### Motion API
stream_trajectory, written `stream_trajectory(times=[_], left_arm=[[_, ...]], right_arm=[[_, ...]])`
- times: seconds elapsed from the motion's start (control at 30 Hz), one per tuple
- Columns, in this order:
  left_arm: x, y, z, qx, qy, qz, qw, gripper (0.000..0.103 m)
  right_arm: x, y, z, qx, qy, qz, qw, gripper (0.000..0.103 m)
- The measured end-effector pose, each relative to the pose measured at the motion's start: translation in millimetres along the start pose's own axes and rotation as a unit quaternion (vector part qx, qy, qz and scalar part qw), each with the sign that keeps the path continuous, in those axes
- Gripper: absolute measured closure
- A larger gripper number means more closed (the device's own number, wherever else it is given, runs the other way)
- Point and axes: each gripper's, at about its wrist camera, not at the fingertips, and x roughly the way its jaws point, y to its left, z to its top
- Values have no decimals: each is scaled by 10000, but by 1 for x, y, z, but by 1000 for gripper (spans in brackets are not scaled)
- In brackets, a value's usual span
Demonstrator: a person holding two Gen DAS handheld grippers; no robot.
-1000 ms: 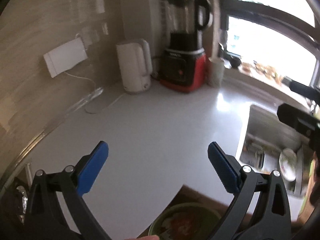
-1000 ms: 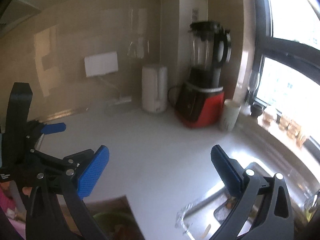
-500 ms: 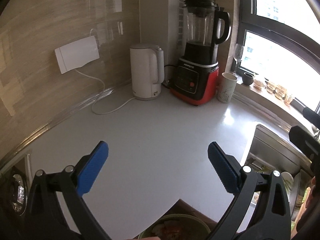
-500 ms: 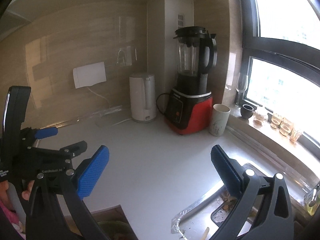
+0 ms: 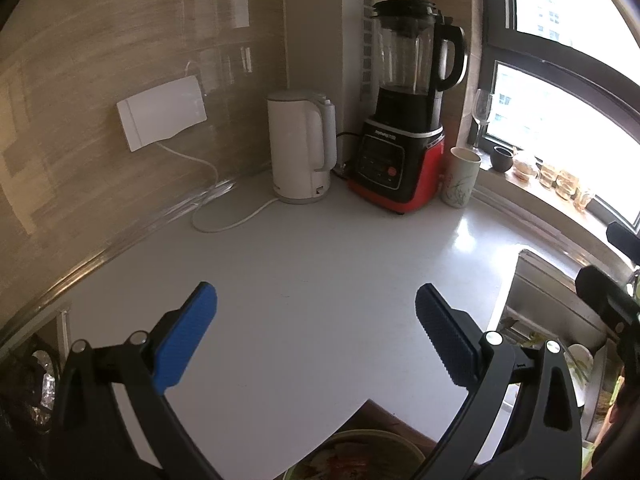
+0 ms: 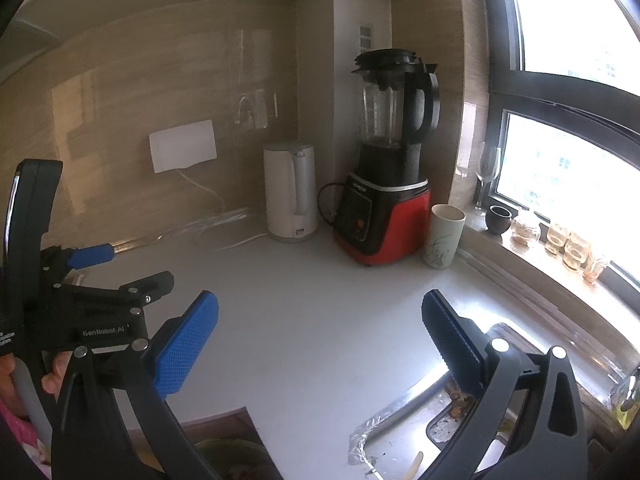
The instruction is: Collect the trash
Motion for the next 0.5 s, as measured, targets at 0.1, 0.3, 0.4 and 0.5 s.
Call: stream_trajectory(times=[0.1, 0.3, 0.4, 0.5], left_arm=[[-1, 1, -1, -12, 6, -5, 10000, 8], [-3, 2, -3, -49, 3, 26, 10000, 8], [-5, 2, -4, -48, -15, 54, 10000, 8], [-6, 4, -5, -68, -21, 70, 10000, 8]], right_arm=[[0, 3, -1, -3, 21, -10, 10000, 2], [-4, 8, -2, -8, 21, -2, 10000, 2], [-4, 10, -3, -8, 38, -3, 10000, 2], [-4, 14, -4, -19, 49, -1, 10000, 2]])
